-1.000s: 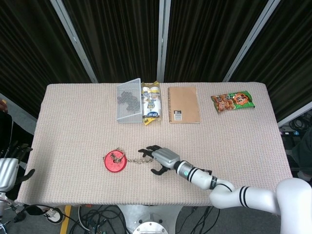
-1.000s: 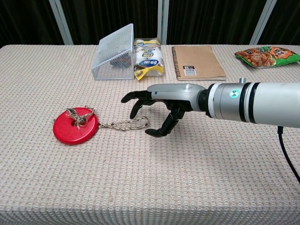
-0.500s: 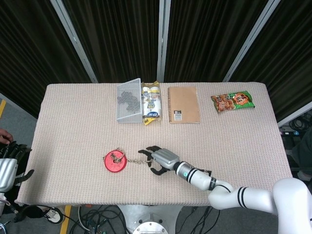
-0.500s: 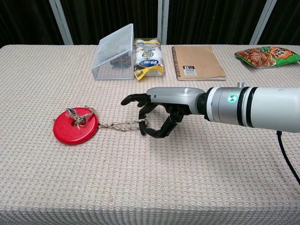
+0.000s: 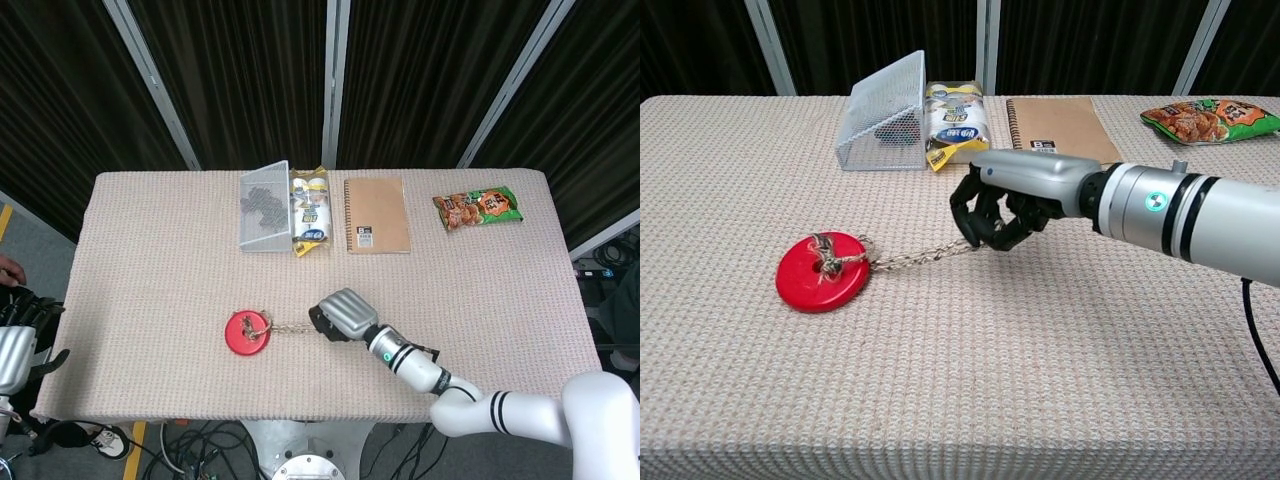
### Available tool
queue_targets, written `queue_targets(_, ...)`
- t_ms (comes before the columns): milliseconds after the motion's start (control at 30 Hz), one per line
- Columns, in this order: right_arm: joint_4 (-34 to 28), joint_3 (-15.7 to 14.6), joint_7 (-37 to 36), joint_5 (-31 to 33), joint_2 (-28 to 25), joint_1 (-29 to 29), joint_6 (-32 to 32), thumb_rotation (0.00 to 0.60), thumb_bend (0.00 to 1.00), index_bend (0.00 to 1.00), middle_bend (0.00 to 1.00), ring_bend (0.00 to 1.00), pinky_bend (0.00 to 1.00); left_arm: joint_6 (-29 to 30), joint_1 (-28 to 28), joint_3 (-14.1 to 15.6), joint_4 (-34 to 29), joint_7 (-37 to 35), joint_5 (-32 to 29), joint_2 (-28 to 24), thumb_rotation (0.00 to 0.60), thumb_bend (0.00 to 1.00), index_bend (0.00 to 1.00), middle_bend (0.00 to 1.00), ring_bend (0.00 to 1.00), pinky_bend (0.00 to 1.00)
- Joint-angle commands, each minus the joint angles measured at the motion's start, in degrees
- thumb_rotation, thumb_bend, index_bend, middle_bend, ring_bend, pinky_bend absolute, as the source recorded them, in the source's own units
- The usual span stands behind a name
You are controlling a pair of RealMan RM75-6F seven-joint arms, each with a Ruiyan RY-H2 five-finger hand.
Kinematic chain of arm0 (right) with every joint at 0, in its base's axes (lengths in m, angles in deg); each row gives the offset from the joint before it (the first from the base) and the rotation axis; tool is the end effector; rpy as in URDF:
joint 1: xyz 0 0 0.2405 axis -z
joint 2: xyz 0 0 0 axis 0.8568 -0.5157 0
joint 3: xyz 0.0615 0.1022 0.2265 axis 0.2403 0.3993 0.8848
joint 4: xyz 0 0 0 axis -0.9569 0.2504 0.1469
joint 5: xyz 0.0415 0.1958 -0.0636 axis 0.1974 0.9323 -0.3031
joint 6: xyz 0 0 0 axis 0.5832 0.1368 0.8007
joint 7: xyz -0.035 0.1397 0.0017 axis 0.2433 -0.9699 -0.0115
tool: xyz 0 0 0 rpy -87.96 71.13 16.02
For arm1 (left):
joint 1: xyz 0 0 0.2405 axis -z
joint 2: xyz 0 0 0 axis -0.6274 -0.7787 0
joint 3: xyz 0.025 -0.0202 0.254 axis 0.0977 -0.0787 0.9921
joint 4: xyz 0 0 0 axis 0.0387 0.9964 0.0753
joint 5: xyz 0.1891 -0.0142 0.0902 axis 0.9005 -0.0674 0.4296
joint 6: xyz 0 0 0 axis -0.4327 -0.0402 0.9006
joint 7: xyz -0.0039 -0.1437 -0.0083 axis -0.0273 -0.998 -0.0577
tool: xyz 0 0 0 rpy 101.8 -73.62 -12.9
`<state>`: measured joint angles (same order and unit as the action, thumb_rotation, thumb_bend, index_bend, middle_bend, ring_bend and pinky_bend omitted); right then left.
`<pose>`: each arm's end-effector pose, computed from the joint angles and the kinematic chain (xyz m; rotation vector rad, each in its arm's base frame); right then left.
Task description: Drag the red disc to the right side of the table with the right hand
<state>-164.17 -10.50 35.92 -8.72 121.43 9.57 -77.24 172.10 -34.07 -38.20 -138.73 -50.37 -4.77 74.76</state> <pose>-0.0902 -0.3208 -0.0677 2.1768 -1.1211 1.0824 -0.3549 0.1777 0.1569 -1.4125 -0.8619 -0.7658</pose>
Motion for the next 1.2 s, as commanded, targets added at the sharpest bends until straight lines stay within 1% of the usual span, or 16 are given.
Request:
queue_targets(33,-1.74,0.24,1.76,-0.73,-2.1,1.06,-2.22,0.6,0.76,1.0,0.86,0.66,0.92,-0.1,0.07,0.01,-0.08,0.11,0.05,0.03,0.6,0.19,0.29,0.17,0.07,0.18)
queue_targets(100,-3.03,0.22,2.63,-0.79,-3.78,1.31,-2.56,0.6,0.78,1.0,0.87,0.68,0.93,-0.12,0.12,-0.02,-0.1,0.18,0.09,0.08,0.6,0.19,0.29,0.17,0.07,0.18)
queue_targets(200,-6.13,-0.16,3.96,-0.82,-7.69,2.04,-2.95,0.6,0.8,1.0,0.88,0.69,0.94,-0.09,0.09,-0.05,-0.03,0.17,0.06,0.16,0.6,0.19,0.29,0.17,0.07,0.18)
queue_targets(300,-9.97,-0.99,5.08,-0.97,-12.93,3.34,-3.62,0.6,0.81,1.0,0.88,0.7,0.94,-0.31,0.14,0.05,0.03,0.19,0.09,0.13,0.6,0.19,0.29,0.17,0.07,0.18)
queue_targets(433,-14.42,-2.85,6.27,-0.83,-21.37,6.46,-5.59,0.6,0.82,1.0,0.88,0.7,0.95,-0.22,0.23,-0.01,-0.07,0.07,0.29,0.21,0.6,0.19,0.3,0.17,0.07,0.18)
queue_targets(567,-15.16,-5.19,4.76,0.95,-28.08,10.75,-7.59,0.6,0.83,1.0,0.88,0.71,0.95,-0.06,0.38,-0.04,-0.31,0.24,0.65,0.13,0.6,0.19,0.3,0.17,0.07,0.18)
queue_targets(700,-12.06,-7.08,2.11,2.61,-32.14,15.51,-10.41,0.6,0.83,1.0,0.88,0.71,0.95,-0.46,0.61,0.08,-0.68,0.86,0.79,0.05,0.6,0.19,0.3,0.17,0.07,0.18)
queue_targets(833,-6.14,-8.38,-1.8,3.8,-34.13,20.68,-13.77,0.6,0.84,1.0,0.89,0.71,0.95,-0.68,0.76,0.15,-1.35,1.8,0.8,0.18,0.6,0.18,0.3,0.17,0.07,0.18)
queue_targets(1033,2.36,-8.91,-7.72,5.23,-34.71,27.14,-17.62,0.6,0.84,1.0,0.89,0.71,0.95,-1.06,0.96,0.23,-2.16,3.25,0.7,0.22,0.6,0.19,0.3,0.17,0.07,0.18)
queue_targets(1200,7.29,-8.54,-10.68,5.46,-34.51,30.75,-19.95,0.6,0.84,1.0,0.89,0.71,0.95,-1.56,1.29,0.34,-2.74,4.17,0.79,0.35,0.6,0.19,0.3,0.17,0.07,0.18)
